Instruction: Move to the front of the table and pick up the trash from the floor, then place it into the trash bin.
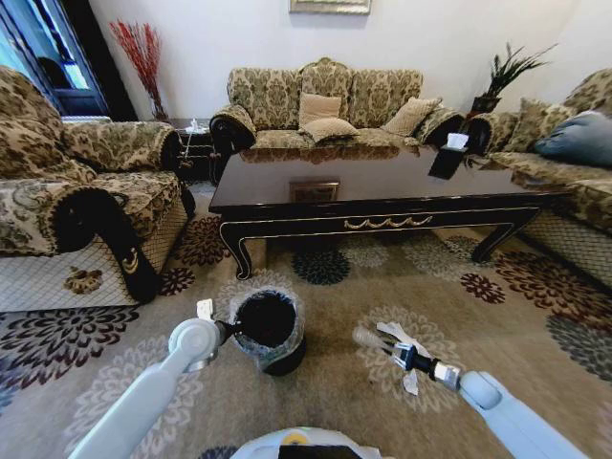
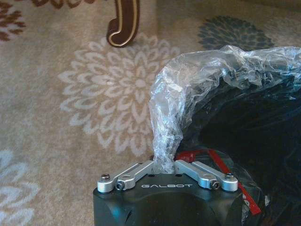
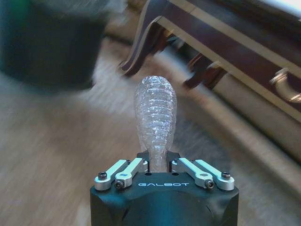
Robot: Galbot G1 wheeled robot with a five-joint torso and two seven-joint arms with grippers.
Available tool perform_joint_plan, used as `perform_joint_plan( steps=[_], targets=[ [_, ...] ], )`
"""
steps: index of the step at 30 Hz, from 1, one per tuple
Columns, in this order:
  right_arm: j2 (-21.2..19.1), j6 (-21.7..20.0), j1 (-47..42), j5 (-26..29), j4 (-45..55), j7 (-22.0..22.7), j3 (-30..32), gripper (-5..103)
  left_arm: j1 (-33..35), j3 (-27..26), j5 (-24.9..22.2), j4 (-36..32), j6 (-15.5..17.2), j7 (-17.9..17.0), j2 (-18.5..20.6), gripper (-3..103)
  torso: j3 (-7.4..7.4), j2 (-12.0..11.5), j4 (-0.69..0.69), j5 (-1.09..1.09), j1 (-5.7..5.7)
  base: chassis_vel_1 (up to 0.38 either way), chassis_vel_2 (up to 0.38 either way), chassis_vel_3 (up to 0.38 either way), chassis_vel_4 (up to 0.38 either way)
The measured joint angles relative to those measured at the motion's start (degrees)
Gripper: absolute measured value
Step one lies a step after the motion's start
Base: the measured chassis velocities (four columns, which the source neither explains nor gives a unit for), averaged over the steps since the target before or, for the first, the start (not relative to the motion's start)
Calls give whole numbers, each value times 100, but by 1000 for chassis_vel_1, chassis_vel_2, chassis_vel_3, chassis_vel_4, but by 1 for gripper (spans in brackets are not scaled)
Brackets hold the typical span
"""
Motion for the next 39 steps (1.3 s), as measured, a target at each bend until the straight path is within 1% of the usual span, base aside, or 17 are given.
perform_joint_plan(
  steps=[5,7,11,12,15,17,19,21,22,24,26,27,28,30,32,35,39],
  targets=[
    [46,-423,-180,790,1050,232,163,17,-6,64,-51,-158,0,-56,108,0,0,0,5,0,0,0,0,0,0],
    [61,-485,-254,909,1291,271,219,17,-23,107,-59,-171,0,-74,120,0,0,0,5,-1,0,0,0,0,0],
    [150,-716,-727,1290,2457,452,537,17,-267,497,-81,-121,0,-112,99,0,0,0,4,-1,0,0,0,0,0],
    [150,-716,-727,1290,2457,452,537,17,-267,497,-81,-121,0,-112,99,0,0,0,4,-1,0,0,0,0,0],
    [221,-745,-973,1278,2978,504,734,17,-580,867,-33,-22,0,-133,-38,0,0,0,2,-1,0,0,0,0,0],
    [249,-772,-1055,1291,3158,538,767,17,-690,999,-23,-3,0,-146,-118,0,0,0,2,0,0,0,0,0,0],
    [322,-878,-1209,1352,3548,620,783,17,-911,1289,-37,39,-2,-146,-228,0,0,0,1,-1,0,0,0,0,0],
    [405,-1008,-1336,1406,3999,717,733,17,-1123,1607,-36,127,-2,-159,-300,0,0,0,2,0,0,0,0,0,0],
    [405,-1008,-1336,1406,3999,717,733,17,-1123,1607,-36,127,-2,-159,-300,0,0,0,2,0,0,0,0,0,0],
    [505,-1120,-1439,1411,4421,825,618,17,-1372,1973,-40,240,-1,-205,-381,0,0,0,3,-1,0,0,0,0,0],
    [572,-1148,-1502,1286,4638,885,559,17,-1563,2239,-48,288,-1,-250,-453,0,0,0,4,0,0,0,0,0,0],
    [572,-1148,-1502,1286,4638,885,559,17,-1563,2239,-48,288,-1,-250,-453,0,0,0,4,0,0,0,0,0,0],
    [621,-1155,-1558,1192,4757,908,527,17,-1739,2471,-110,297,-1,-318,-534,0,0,0,3,-1,0,0,0,0,0],
    [679,-1187,-1659,1154,4876,934,449,17,-1948,2726,-173,305,-1,-400,-647,0,0,0,3,1,0,0,0,0,0],
    [690,-1193,-1676,1152,4887,935,434,17,-1985,2768,-184,309,-1,-409,-672,0,0,0,3,0,0,0,0,0,0],
    [788,-1207,-1848,1042,4938,932,360,17,-2192,2984,-239,335,-2,-471,-837,0,0,0,2,0,0,0,0,0,0],
    [896,-1163,-2010,733,4840,895,345,17,-2209,3069,-277,277,-1,-486,-868,0,0,0,2,1,0,0,0,0,0]
  ],
)
